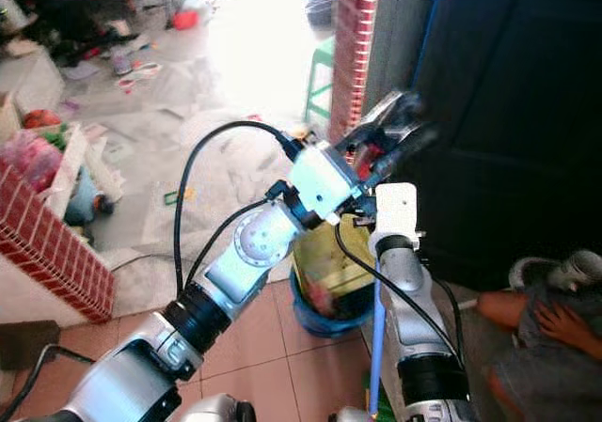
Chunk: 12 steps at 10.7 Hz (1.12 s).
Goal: Sweep floor
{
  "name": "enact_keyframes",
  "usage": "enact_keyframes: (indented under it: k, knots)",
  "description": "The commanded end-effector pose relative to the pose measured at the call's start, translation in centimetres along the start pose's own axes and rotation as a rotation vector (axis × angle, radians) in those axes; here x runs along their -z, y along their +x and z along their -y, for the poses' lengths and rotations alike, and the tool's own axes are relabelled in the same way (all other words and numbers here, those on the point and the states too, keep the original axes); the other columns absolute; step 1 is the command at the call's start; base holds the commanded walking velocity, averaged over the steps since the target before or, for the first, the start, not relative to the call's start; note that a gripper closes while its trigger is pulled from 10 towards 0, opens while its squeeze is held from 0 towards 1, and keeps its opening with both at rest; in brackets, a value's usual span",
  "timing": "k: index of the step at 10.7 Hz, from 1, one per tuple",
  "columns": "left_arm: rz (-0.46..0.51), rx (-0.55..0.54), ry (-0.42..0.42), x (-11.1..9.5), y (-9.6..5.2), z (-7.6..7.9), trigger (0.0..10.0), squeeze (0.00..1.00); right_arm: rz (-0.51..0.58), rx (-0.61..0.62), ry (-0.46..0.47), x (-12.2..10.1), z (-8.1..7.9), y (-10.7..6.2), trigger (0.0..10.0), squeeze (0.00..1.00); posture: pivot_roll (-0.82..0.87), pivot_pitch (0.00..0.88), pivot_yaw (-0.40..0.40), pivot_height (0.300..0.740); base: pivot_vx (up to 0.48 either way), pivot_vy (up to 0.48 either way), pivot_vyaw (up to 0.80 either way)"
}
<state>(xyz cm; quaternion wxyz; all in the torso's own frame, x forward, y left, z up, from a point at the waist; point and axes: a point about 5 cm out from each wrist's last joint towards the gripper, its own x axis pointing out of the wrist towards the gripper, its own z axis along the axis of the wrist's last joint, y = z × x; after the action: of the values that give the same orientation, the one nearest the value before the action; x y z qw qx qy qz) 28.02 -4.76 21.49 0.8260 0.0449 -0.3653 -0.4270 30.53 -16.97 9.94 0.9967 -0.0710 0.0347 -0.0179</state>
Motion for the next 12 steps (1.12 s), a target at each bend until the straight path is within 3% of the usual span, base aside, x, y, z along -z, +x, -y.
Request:
enact_keyframes:
  k: [1,5,8,9,10,11,12]
  knots:
    - [0.103,-0.028,-0.04,-1.7,1.8,0.7,10.0,0.0,0.053,0.002,-0.003,-1.1,0.0,0.3,10.0,0.0,-0.11,0.0,0.069,0.74,0.0,0.0,0.0]
    - [0.163,-0.165,0.065,-4.0,3.0,-4.4,10.0,0.0,0.037,0.002,-0.009,-0.4,0.3,1.1,10.0,0.0,-0.11,0.0,0.06,0.74,0.0,0.0,0.0]
    - [0.245,-0.364,0.208,-7.4,3.1,-10.3,10.0,0.0,0.049,-0.005,-0.002,-0.3,0.6,1.0,10.0,0.0,-0.1,0.0,0.05,0.74,0.0,0.0,0.0]
    - [0.268,-0.469,0.256,-8.8,2.7,-12.6,10.0,0.0,0.054,-0.01,-0.001,-0.4,0.4,1.1,10.0,0.0,-0.09,0.0,0.044,0.74,0.0,0.0,0.0]
    - [0.258,-0.539,0.365,-9.7,2.0,-14.5,10.0,0.0,0.059,-0.017,0.001,-0.6,0.2,1.2,10.0,0.0,-0.08,0.0,0.041,0.74,0.0,0.0,0.0]
    - [0.193,-0.597,0.441,-9.2,0.8,-16.1,10.0,0.0,0.062,-0.024,0.003,-0.7,0.0,1.2,10.0,0.0,-0.08,0.0,0.038,0.74,0.0,0.0,0.0]
    - [0.098,-0.644,0.439,-7.6,-0.7,-17.0,10.0,0.0,0.061,-0.029,0.004,-0.7,-0.1,1.1,10.0,0.0,-0.07,0.0,0.038,0.74,0.0,0.0,0.0]
